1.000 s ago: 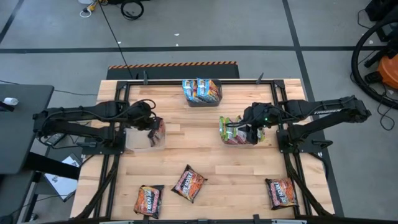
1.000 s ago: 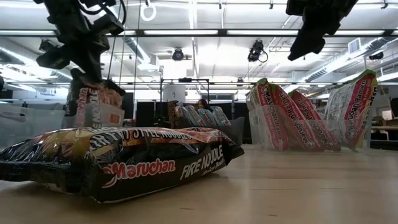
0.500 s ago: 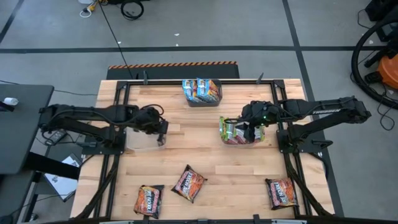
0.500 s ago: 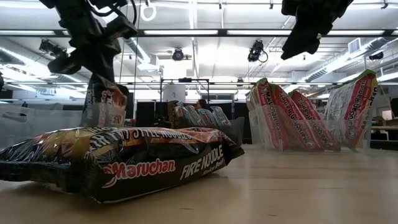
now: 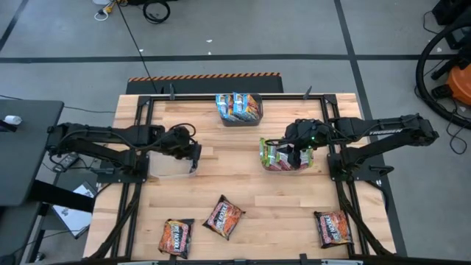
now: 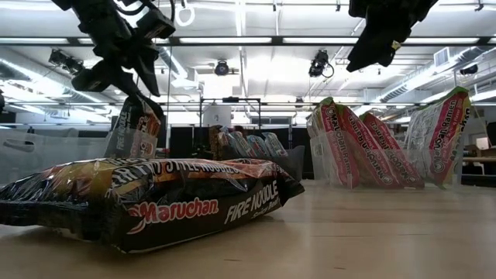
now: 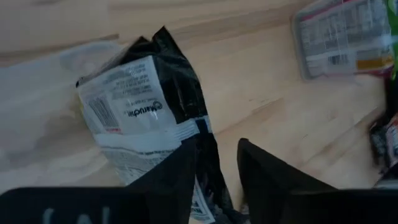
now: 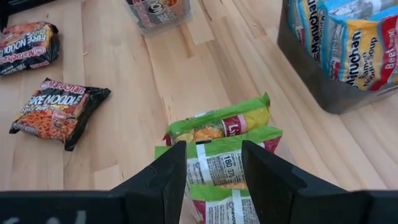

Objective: Sort Maruchan noodles
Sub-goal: Put the black noodle pack into the left transparent bin

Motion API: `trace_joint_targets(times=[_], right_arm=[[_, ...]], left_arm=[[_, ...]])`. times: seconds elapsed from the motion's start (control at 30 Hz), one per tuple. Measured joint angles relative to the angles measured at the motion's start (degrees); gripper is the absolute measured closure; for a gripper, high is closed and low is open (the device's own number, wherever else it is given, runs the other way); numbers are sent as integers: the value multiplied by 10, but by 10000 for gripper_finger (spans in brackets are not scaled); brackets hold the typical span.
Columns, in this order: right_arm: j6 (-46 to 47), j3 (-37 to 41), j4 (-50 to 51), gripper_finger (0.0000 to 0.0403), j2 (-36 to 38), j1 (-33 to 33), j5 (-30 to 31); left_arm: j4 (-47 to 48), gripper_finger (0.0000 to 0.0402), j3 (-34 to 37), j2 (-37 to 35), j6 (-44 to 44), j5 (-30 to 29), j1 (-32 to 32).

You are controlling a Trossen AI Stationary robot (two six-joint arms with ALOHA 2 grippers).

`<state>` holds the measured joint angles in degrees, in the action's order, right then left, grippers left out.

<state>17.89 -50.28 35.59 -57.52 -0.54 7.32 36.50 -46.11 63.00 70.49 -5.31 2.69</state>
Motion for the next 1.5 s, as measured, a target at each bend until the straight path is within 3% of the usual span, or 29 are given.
trace_joint_targets(times=[0.27,0.47,0.67,0.77,0.9,1.03,1.17,1.3,1.5], right_arm=[[0,0,0,243,0,0,-15],[0,0,0,243,0,0,-15],[0,0,0,243,0,0,-15],[-18,0,0,243,0,0,11],[-7,-3,8,243,4,0,33],[4,-23,30,243,8,-8,38],[4,-55,56,243,12,-28,20],[11,-95,98,244,14,-62,24],[77,-139,121,245,15,-149,6]], left_arm=[[-16,260,-9,0,-135,27,10],[78,260,-102,0,-280,50,6],[132,260,-188,-1,-381,131,-83],[144,260,-183,0,-352,129,-166],[140,259,-139,10,-215,138,-256],[60,252,-76,26,-90,170,-341],[-9,240,-19,62,-4,187,-383],[-24,237,-3,112,-24,167,-390],[-104,237,-3,203,-151,162,-388]])
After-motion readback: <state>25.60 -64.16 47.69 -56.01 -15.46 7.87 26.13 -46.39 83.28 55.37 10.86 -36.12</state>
